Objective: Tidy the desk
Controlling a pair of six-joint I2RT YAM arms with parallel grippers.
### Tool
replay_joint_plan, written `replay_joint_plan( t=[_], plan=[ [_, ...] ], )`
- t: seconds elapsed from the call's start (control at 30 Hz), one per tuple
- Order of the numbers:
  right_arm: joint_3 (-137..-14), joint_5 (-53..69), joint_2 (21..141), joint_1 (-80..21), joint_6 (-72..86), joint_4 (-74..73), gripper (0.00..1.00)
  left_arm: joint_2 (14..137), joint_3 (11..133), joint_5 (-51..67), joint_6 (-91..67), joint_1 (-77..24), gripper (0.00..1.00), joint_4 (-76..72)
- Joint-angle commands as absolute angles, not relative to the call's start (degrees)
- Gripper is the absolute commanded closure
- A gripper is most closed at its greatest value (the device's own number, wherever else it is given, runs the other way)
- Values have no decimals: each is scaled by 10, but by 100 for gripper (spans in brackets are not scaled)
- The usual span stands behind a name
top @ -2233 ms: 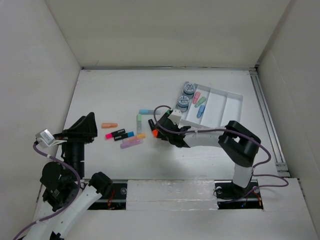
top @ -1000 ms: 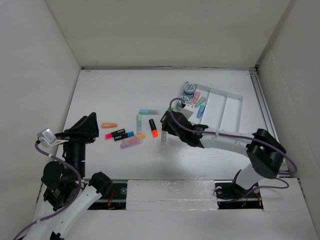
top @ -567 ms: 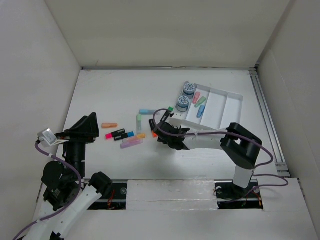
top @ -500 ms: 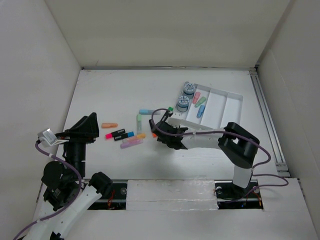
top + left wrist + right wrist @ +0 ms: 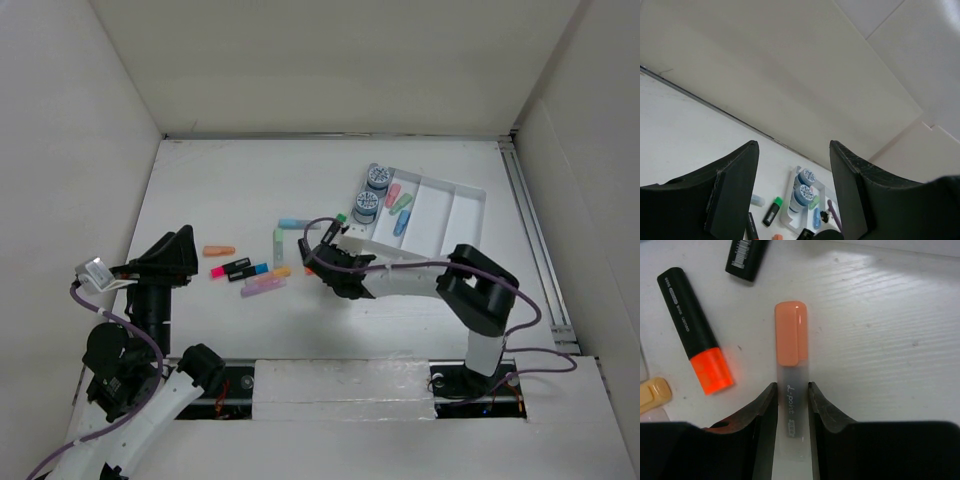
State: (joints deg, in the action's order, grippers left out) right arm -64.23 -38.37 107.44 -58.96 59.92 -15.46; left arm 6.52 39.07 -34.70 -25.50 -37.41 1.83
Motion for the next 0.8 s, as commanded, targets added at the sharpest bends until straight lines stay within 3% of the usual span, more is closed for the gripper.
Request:
replay_joint_plan(
  t=[0.0,0.1,0.3,0.43,0.67,0.77],
  plan=[
    [-606,-375,979,-594,606,-123,86,62,388,-345,-244,-374,45,-13],
    [-560,-373,879,-581,607,-83,86,62,389,-344,-245,-374,45,-12],
    [-465,-292,721,-415,597,-23,85,62,389,-342,-246,-374,45,-12],
    [-439,-233,707,-270,598,-6,84,62,389,-342,-246,-374,45,-12],
    [-446,-127,758,-129,595,-6,81,69,389,-340,-246,-374,45,-12],
    [-458,-104,773,-103,595,-7,68,69,390,-339,-246,-374,45,-12]
  ],
)
